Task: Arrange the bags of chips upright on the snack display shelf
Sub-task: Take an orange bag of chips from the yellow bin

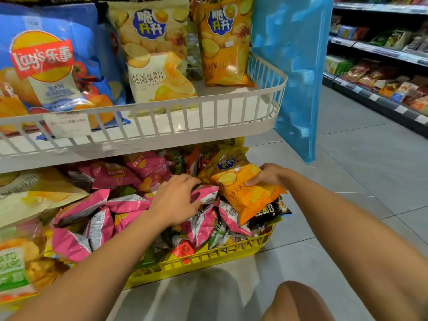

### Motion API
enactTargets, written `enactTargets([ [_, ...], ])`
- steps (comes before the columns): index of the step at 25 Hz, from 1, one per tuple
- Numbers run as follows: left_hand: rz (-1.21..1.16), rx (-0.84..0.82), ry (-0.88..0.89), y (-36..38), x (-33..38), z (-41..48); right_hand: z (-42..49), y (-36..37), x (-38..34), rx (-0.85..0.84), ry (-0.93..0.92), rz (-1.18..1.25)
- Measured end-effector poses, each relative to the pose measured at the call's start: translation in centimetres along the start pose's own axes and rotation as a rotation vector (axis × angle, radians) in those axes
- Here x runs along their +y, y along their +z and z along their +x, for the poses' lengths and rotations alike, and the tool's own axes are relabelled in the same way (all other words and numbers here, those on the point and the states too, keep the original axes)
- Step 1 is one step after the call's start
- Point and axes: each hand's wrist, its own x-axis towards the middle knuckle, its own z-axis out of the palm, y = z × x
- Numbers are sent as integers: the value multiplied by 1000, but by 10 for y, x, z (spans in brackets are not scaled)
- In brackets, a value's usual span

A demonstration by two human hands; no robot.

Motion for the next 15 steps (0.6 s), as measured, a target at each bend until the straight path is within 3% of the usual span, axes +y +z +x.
enactTargets([
  [2,-1,-19,-26,1,-1,6,10,-1,3,-149,38,52],
  [5,-9,-61,-67,2,1,29,8,-8,5,-201,22,167],
  [11,-142,-162,-160,20,19,94,-39,-6,61,64,68,595],
  [15,-212,-131,-196,51,21,123,-57,5,87,138,38,818],
])
